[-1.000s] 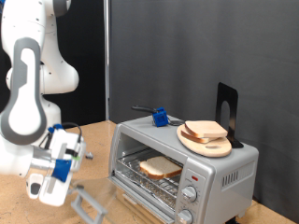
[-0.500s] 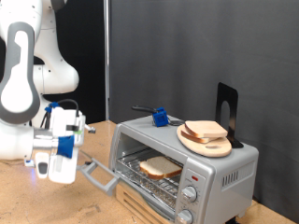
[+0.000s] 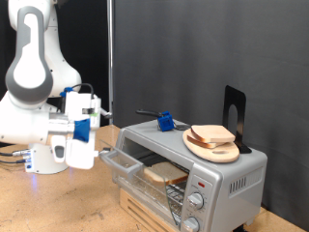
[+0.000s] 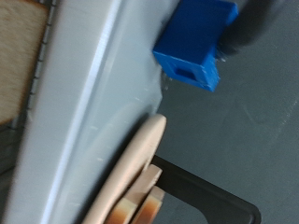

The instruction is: Make a piece of toast with the oven

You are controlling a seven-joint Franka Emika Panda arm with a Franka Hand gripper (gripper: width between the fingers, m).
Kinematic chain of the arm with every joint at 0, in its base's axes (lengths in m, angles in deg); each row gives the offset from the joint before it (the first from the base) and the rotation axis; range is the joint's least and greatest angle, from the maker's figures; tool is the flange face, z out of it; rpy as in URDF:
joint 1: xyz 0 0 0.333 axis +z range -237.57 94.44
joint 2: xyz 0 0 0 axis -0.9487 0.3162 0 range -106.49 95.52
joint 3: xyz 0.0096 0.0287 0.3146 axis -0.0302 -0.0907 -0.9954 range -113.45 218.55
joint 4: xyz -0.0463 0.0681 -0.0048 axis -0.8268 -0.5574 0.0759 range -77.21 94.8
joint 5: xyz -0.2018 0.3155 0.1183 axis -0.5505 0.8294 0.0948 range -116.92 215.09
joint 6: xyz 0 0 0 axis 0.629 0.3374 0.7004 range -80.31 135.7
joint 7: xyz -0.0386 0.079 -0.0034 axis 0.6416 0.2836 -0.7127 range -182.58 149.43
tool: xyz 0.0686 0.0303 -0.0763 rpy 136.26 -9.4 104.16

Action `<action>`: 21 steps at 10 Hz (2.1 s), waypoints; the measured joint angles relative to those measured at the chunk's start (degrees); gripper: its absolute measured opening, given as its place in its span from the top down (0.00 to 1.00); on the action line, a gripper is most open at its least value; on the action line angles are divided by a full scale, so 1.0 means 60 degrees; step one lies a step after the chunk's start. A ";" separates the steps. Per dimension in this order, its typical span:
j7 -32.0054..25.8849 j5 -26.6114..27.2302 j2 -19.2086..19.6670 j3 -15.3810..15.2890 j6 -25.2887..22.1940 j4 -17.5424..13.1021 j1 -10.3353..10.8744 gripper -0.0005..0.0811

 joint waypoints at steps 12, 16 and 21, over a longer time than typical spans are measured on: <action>0.3074 0.1285 -0.2438 -0.2038 0.1681 0.0731 0.1003 0.00; 0.3608 0.0101 -0.3229 -0.1221 0.0707 0.1190 0.0428 0.00; 0.3825 -0.1185 -0.3378 -0.1534 0.1815 0.0865 0.0325 0.00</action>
